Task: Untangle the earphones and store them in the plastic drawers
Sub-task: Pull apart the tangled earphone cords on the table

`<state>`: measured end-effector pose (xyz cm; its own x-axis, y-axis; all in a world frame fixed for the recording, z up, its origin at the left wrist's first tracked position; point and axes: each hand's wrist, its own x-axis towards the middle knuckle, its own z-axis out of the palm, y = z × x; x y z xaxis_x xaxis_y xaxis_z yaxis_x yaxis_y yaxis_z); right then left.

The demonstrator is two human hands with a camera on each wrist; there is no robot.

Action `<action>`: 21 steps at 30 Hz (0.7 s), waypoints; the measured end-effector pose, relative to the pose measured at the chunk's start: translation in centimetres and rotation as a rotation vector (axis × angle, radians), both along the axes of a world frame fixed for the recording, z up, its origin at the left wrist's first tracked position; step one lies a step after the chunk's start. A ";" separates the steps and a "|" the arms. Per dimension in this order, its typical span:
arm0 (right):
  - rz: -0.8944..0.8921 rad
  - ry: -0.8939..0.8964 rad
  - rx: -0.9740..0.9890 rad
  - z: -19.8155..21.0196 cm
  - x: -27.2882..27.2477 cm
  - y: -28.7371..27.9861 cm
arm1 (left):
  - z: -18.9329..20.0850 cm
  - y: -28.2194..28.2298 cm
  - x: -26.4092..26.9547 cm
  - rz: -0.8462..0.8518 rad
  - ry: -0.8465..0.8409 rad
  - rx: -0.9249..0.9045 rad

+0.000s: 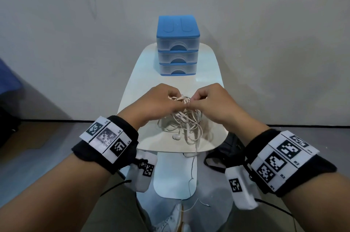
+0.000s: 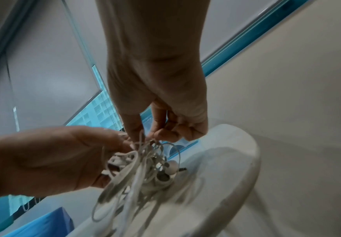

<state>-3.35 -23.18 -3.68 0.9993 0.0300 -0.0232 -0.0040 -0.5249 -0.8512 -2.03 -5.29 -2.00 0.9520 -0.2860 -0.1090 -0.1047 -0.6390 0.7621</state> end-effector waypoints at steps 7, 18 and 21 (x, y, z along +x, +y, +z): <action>0.212 0.058 0.333 1.0 -1.0 -1.3 | 0.0 -0.1 0.1 0.140 -0.021 -0.045; 0.358 0.026 0.428 2.1 -0.2 -1.2 | 0.0 -0.3 0.4 0.171 -0.105 -0.053; 0.369 0.051 0.548 2.8 -0.5 -1.5 | 0.1 -0.2 0.7 0.158 -0.088 -0.099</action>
